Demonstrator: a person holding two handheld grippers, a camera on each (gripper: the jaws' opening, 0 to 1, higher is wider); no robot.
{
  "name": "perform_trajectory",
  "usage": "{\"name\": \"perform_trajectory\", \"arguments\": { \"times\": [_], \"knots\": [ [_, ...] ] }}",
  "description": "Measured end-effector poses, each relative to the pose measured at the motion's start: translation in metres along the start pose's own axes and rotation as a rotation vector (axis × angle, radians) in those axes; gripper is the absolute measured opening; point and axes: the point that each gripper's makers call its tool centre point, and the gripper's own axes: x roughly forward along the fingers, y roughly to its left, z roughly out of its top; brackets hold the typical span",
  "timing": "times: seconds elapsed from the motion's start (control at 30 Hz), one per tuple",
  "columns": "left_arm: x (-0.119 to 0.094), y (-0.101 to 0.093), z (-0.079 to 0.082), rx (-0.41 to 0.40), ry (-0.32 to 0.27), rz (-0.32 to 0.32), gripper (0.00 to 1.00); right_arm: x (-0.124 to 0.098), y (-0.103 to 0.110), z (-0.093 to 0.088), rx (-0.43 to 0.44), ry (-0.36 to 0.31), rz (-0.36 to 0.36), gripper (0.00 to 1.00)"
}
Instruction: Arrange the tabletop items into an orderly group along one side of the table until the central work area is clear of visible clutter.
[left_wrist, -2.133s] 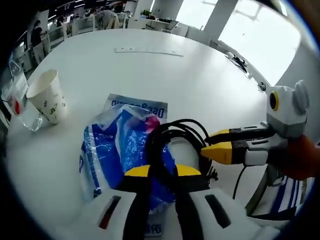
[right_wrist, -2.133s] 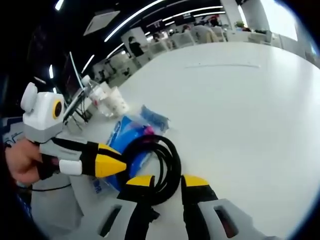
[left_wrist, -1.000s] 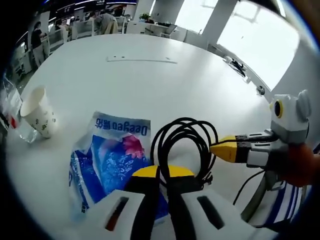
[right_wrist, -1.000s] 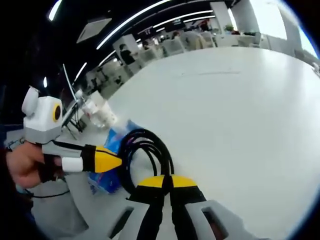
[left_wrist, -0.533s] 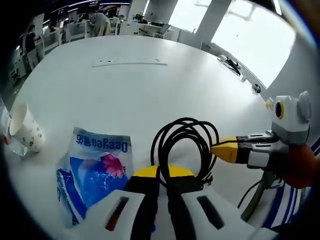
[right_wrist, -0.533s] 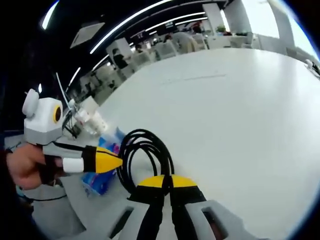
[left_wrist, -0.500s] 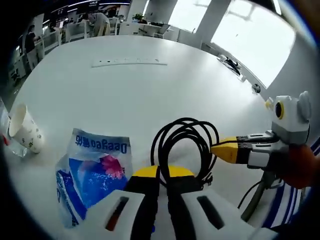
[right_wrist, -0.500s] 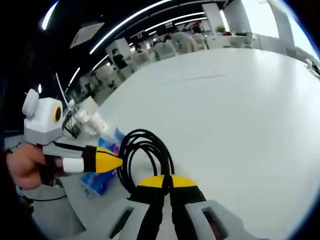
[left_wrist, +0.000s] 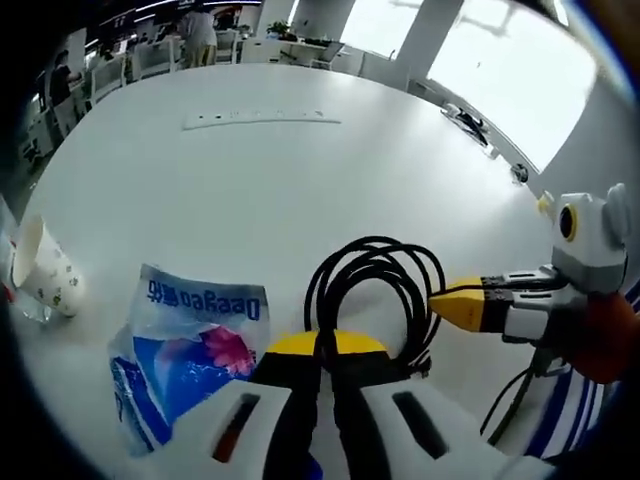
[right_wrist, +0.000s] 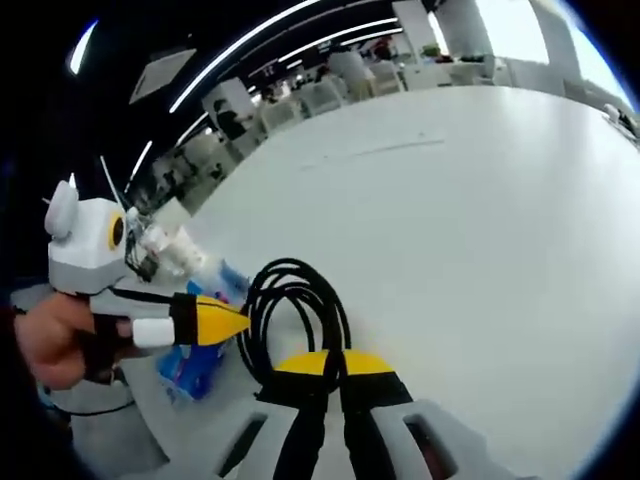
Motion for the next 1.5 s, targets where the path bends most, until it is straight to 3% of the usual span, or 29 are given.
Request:
{"name": "perform_trajectory", "arguments": {
  "times": [0.47,0.67,1.2,1.5],
  "knots": [
    [0.01,0.004,-0.005,-0.003,0.029,0.006,0.0,0.009,-0.005,-0.004,0.017,0.041,-0.008,0.0],
    [0.008,0.005,-0.007,0.041,0.048,-0.009,0.02,0.009,-0.005,-0.008,0.012,0.051,-0.007,0.02],
    [-0.008,0.009,-0.013,0.004,0.017,-0.003,0.06,0.003,-0.007,-0.008,0.016,0.04,-0.017,0.06],
    [-0.026,0.016,-0.013,-0.049,-0.037,0.012,0.06,-0.003,-0.002,-0.007,-0.022,0.04,-0.024,0.09]
  ]
}}
